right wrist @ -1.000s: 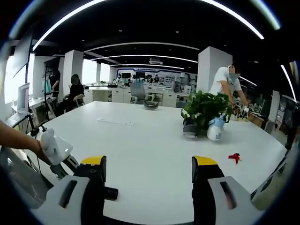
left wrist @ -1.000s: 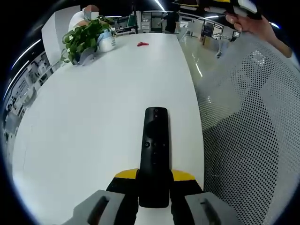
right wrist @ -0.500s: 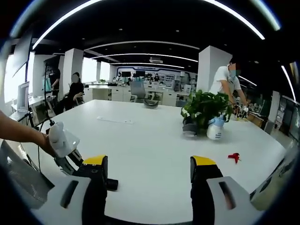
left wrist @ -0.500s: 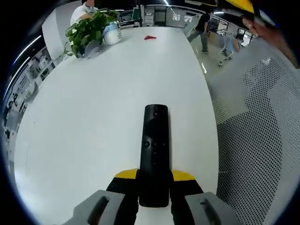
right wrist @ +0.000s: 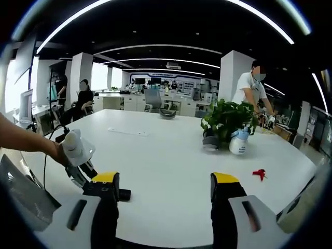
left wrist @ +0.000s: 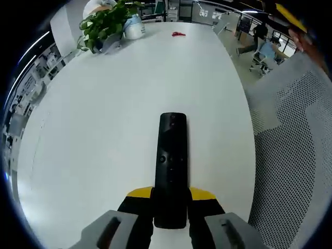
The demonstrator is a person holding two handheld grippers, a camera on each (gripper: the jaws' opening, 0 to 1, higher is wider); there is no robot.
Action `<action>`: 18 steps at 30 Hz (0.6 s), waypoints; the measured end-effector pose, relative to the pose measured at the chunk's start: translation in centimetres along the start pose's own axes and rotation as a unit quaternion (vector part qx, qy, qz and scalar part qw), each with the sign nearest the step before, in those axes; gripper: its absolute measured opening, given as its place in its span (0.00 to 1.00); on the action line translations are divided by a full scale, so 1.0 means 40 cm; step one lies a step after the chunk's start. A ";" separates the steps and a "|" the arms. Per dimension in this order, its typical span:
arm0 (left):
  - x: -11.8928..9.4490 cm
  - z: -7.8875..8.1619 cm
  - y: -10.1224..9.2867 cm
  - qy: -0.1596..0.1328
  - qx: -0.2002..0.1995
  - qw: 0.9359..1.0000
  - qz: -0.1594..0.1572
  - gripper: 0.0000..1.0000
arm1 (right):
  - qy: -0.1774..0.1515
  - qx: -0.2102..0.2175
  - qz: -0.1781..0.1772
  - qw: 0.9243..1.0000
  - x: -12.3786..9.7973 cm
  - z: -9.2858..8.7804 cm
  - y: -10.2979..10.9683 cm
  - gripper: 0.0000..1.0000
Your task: Press the specified remote control buttons in sequence, fully releasing each button before pressing the next.
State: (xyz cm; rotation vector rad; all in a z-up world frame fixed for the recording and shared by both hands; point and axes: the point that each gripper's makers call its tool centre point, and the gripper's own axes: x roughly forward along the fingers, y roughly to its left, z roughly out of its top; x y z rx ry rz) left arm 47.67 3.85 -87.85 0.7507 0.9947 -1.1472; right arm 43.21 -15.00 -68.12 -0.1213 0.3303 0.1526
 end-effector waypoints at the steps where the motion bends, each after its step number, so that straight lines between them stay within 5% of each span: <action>1: -0.001 -0.001 0.004 0.000 0.000 1.000 0.000 0.24 | 0.001 -0.001 0.000 1.000 0.000 -0.001 0.000 0.74; 18: -0.002 -0.004 0.048 0.013 0.001 1.000 0.002 0.24 | 0.008 -0.008 -0.004 1.000 0.002 -0.006 -0.001 0.73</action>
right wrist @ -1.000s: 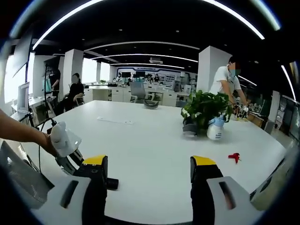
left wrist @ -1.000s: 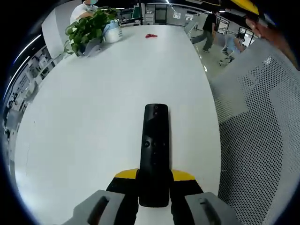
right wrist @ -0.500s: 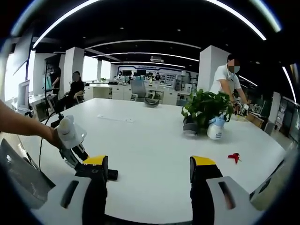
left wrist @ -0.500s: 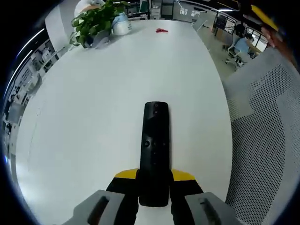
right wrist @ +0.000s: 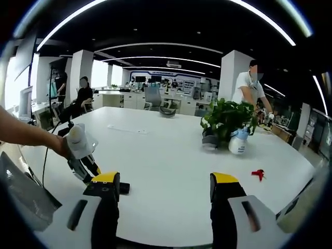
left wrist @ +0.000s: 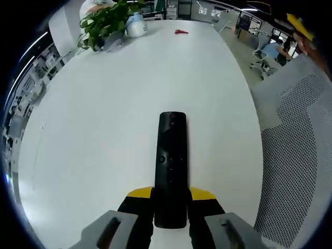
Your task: Press the specified remote control buttons in sequence, fully releasing each button before pressing the next.
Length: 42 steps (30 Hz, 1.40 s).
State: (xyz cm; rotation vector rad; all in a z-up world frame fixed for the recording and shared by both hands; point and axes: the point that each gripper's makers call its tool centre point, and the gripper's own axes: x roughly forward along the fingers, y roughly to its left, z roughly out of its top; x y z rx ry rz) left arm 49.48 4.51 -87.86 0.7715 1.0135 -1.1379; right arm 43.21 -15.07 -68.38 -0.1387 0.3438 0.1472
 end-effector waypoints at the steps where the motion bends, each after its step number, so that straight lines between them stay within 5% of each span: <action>1: 0.000 0.000 0.004 0.001 0.001 1.000 -0.002 0.24 | 0.001 0.000 0.000 1.000 0.000 0.000 0.000 0.73; 42: 0.000 -0.004 0.149 0.033 -0.030 0.999 0.012 0.24 | 0.003 -0.005 -0.018 1.000 -0.002 -0.004 -0.015 0.65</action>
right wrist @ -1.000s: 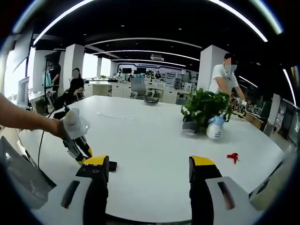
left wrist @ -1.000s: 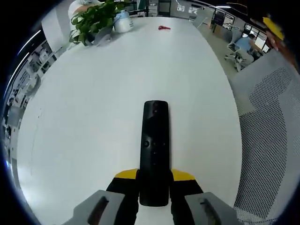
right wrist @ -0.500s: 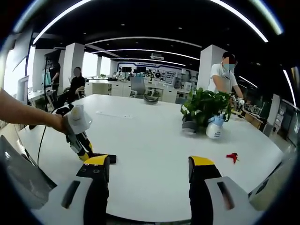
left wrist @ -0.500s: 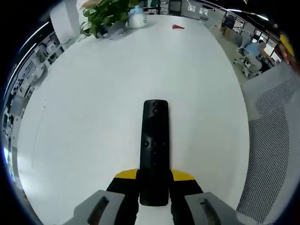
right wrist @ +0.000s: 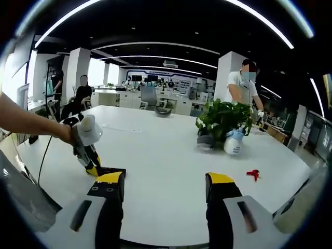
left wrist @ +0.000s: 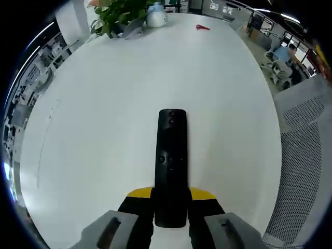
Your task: Press the specified remote control buttons in sequence, fully releasing each button before pressing the next.
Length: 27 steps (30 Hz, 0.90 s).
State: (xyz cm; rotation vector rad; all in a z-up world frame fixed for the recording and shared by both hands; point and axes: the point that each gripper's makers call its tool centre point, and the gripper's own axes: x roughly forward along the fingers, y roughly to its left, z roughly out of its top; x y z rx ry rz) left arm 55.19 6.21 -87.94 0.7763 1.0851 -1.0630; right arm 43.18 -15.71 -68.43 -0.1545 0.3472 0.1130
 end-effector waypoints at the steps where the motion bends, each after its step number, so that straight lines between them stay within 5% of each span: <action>1: 0.000 0.000 0.004 0.001 0.004 1.000 -0.001 0.24 | 0.003 -0.006 0.002 1.000 0.002 -0.003 0.004 0.64; 27: 0.006 0.024 0.104 0.026 0.039 0.999 0.004 0.24 | 0.016 -0.020 -0.009 1.000 0.002 -0.012 -0.002 0.60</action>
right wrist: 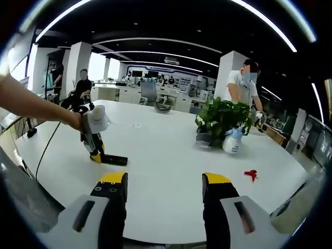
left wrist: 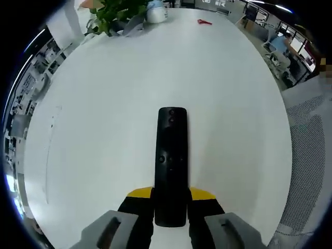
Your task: Press the specified remote control buttons in sequence, fully releasing each button before pressing the next.
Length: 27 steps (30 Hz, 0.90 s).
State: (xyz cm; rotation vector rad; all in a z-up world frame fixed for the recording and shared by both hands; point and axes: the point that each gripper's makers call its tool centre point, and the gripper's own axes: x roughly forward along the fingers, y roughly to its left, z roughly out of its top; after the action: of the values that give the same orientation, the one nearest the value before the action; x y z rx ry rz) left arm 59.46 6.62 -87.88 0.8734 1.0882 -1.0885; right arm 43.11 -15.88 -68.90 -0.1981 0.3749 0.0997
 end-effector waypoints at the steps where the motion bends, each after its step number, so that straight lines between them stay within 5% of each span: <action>1: 0.001 0.001 0.003 0.001 0.003 1.000 -0.001 0.24 | 0.001 0.000 -0.001 1.000 0.000 0.000 0.000 0.59; 27: 0.011 0.031 0.105 0.029 0.059 0.998 0.010 0.24 | 0.019 -0.015 -0.002 1.000 0.009 -0.017 0.003 0.58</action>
State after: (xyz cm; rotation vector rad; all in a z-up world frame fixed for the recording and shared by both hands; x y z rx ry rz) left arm 63.85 6.42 -87.85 1.0133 1.0698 -1.1253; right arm 43.19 -15.90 -69.66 -0.2316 0.4117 0.0969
